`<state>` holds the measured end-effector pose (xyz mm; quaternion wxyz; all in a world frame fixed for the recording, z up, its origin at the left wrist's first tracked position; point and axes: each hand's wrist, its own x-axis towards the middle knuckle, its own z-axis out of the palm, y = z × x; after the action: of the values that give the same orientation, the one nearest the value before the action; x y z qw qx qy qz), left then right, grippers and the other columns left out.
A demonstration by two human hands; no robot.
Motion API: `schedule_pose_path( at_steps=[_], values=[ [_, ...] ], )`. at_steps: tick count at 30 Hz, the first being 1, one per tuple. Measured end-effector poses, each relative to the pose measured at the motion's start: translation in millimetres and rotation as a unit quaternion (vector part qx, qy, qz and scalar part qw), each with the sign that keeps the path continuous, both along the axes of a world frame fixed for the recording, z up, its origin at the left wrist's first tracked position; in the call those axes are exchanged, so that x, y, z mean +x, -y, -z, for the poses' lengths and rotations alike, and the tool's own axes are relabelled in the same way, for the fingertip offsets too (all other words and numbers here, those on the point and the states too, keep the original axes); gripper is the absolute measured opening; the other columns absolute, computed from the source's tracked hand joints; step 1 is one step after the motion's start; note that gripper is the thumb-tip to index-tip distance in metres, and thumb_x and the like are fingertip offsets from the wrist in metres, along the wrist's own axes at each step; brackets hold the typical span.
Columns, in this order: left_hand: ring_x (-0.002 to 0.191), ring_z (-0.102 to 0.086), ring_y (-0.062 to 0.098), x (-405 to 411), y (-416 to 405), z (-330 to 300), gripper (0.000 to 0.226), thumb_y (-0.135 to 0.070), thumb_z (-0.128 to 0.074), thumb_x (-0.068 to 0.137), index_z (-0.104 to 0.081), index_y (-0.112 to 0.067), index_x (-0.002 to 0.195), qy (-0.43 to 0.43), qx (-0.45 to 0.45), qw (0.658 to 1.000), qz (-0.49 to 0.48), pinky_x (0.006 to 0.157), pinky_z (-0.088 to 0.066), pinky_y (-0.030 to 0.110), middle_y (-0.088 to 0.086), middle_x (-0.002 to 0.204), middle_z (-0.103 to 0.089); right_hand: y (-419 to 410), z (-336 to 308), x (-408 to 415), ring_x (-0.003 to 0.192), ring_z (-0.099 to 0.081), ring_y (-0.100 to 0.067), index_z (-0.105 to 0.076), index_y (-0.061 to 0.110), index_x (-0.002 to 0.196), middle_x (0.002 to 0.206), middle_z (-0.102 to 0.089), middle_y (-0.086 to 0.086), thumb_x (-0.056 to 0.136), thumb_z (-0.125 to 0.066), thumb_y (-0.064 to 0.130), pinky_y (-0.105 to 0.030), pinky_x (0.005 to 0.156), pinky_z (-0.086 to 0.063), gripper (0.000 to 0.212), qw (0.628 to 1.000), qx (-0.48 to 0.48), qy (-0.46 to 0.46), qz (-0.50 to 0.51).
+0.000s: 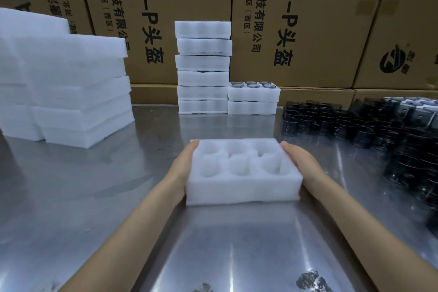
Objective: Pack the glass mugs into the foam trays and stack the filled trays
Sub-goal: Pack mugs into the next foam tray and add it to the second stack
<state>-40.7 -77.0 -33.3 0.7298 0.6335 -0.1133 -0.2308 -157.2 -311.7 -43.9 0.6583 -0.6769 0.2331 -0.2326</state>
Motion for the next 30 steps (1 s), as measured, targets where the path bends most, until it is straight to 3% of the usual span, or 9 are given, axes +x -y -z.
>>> schedule_pose_path(
  at_steps=[3,6,9,12,20,22,24,27,30],
  values=[
    [0.077,-0.065,0.023,1.6,7.7,0.6,0.024,-0.035,-0.052,0.091,-0.068,-0.019,0.084,-0.013,-0.019,1.0,0.018,0.071,-0.046,0.033,0.004,0.084,-0.069,15.3,-3.4,1.8,0.089,-0.069,-0.022,-0.067,0.014,0.105,0.1,-0.073,-0.009,0.093,-0.052,0.045,-0.036,0.076,-0.054,0.037,0.999,0.001,-0.039,-0.017],
    [0.077,-0.068,0.022,2.6,11.0,5.0,0.033,-0.032,-0.046,0.095,-0.072,-0.02,0.079,-0.001,-0.045,0.998,0.034,0.068,-0.05,0.03,0.006,0.085,-0.07,32.0,-6.6,7.8,0.08,-0.068,-0.017,-0.05,0.021,0.119,0.1,-0.069,0.0,0.094,-0.048,0.049,-0.029,0.057,-0.051,0.037,0.997,0.02,-0.068,0.016],
    [0.091,-0.069,0.023,0.3,10.1,6.2,0.047,-0.04,-0.033,0.099,-0.072,-0.013,0.099,-0.011,-0.105,0.993,0.054,0.069,-0.055,0.03,0.009,0.102,-0.072,47.7,-11.1,19.1,0.086,-0.066,-0.026,-0.036,0.019,0.139,0.121,-0.061,-0.011,0.097,-0.047,0.039,-0.033,0.058,-0.053,0.047,0.994,0.058,-0.06,0.069],
    [0.098,-0.068,0.022,-1.9,8.7,8.2,0.049,-0.04,-0.027,0.101,-0.064,-0.01,0.112,-0.009,-0.135,0.99,0.041,0.071,-0.055,0.03,0.01,0.112,-0.069,58.6,-13.4,30.6,0.074,-0.064,-0.02,-0.016,0.019,0.15,0.127,-0.056,-0.014,0.099,-0.046,0.03,-0.029,0.052,-0.049,0.06,0.993,0.049,-0.054,0.096],
    [0.084,-0.071,0.014,-7.2,15.8,14.0,0.052,-0.035,-0.034,0.1,-0.079,-0.021,0.078,0.034,-0.13,0.99,0.029,0.057,-0.053,0.018,0.004,0.095,-0.074,88.9,-14.7,60.2,0.062,-0.058,-0.017,-0.01,0.022,0.152,0.133,-0.052,-0.016,0.097,-0.042,0.001,-0.035,0.073,-0.055,0.067,0.983,0.012,-0.102,0.149],
    [0.089,-0.07,0.012,-7.1,17.1,14.8,0.053,-0.038,-0.031,0.1,-0.079,-0.023,0.082,0.047,-0.118,0.992,0.02,0.063,-0.054,0.019,0.001,0.099,-0.074,95.5,-13.3,65.0,0.06,-0.058,-0.016,-0.012,0.021,0.151,0.132,-0.053,-0.017,0.096,-0.043,-0.002,-0.025,0.057,-0.056,0.067,0.981,-0.015,-0.114,0.155],
    [0.098,-0.068,0.013,-7.3,17.3,14.8,0.05,-0.041,-0.03,0.1,-0.075,-0.02,0.093,0.051,-0.108,0.993,0.009,0.079,-0.052,0.026,-0.001,0.105,-0.072,101.4,-12.3,68.8,0.058,-0.057,-0.016,-0.015,0.021,0.151,0.128,-0.055,-0.018,0.096,-0.043,-0.003,-0.018,0.039,-0.048,0.066,0.98,-0.033,-0.122,0.154],
    [0.108,-0.064,0.017,-7.0,17.3,14.8,0.047,-0.043,-0.029,0.1,-0.068,-0.019,0.107,0.058,-0.095,0.994,0.007,0.099,-0.044,0.038,-0.001,0.111,-0.07,109.1,-11.8,72.5,0.059,-0.057,-0.016,-0.018,0.019,0.151,0.129,-0.054,-0.018,0.095,-0.042,-0.004,-0.016,0.034,-0.043,0.065,0.979,-0.035,-0.128,0.156],
    [0.107,-0.064,0.015,-9.6,18.6,13.5,0.045,-0.043,-0.03,0.1,-0.069,-0.021,0.102,0.065,-0.086,0.994,0.003,0.1,-0.044,0.037,-0.003,0.109,-0.071,115.1,-11.3,74.3,0.058,-0.057,-0.016,-0.024,0.016,0.149,0.131,-0.052,-0.018,0.093,-0.043,-0.007,-0.016,0.033,-0.043,0.064,0.979,-0.037,-0.136,0.148]
  ],
)
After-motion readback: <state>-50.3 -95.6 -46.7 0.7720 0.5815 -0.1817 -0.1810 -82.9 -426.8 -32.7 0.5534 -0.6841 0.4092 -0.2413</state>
